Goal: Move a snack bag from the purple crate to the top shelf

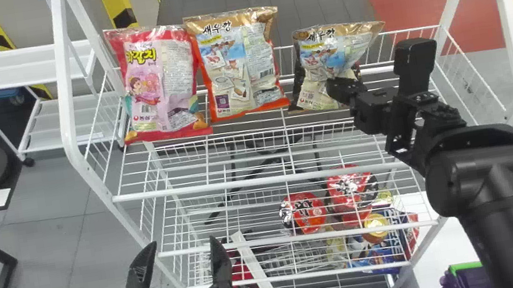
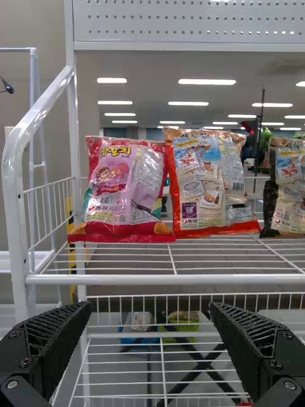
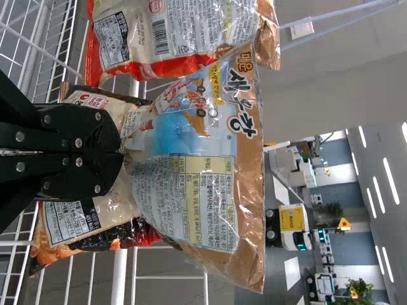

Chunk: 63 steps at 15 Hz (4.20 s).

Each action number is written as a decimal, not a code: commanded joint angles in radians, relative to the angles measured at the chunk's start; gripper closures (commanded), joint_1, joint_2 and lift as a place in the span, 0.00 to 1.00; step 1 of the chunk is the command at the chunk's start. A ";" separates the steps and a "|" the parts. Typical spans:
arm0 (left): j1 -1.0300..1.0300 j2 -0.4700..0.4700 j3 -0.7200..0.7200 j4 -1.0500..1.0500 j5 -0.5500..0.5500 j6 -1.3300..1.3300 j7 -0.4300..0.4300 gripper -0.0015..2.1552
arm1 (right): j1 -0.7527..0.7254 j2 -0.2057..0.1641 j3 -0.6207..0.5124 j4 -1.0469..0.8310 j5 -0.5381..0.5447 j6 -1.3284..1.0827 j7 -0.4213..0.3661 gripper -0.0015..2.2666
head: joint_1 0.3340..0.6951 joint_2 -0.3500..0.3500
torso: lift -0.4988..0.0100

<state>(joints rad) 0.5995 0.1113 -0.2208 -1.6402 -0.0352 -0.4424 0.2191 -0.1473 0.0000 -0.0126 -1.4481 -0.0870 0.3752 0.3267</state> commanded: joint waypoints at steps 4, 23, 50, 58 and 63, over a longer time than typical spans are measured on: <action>-0.006 0.002 0.003 0.003 0.004 0.000 -0.007 0.06 | -0.008 0.001 0.000 0.026 0.010 -0.008 0.000 0.08 | 1.00 0.52 | 0.98; 0.016 0.007 -0.005 -0.033 0.000 -0.003 -0.006 0.06 | 0.262 0.001 -0.036 -0.479 0.019 0.044 0.066 0.03 | 1.00 0.50 | 0.98; 0.112 -0.007 -0.038 -0.156 -0.068 -0.064 0.011 0.05 | 0.939 -0.052 -0.058 -0.517 -0.085 -0.630 -0.029 0.04 | 1.00 0.27 | 0.98; 0.121 -0.015 -0.049 -0.159 -0.086 -0.064 0.020 0.05 | 0.943 -0.081 -0.009 -0.521 -0.083 -0.643 -0.054 0.05 | 1.00 0.32 | 0.98; 0.126 -0.016 -0.063 -0.159 -0.106 -0.067 0.039 0.05 | 0.945 -0.097 0.016 -0.517 -0.085 -0.670 -0.069 0.06 | 1.00 0.33 | 0.98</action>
<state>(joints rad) 0.7236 0.0953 -0.2810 -1.7994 -0.1380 -0.5093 0.2577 0.7973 -0.0943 -0.0001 -1.9661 -0.1703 -0.2905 0.2585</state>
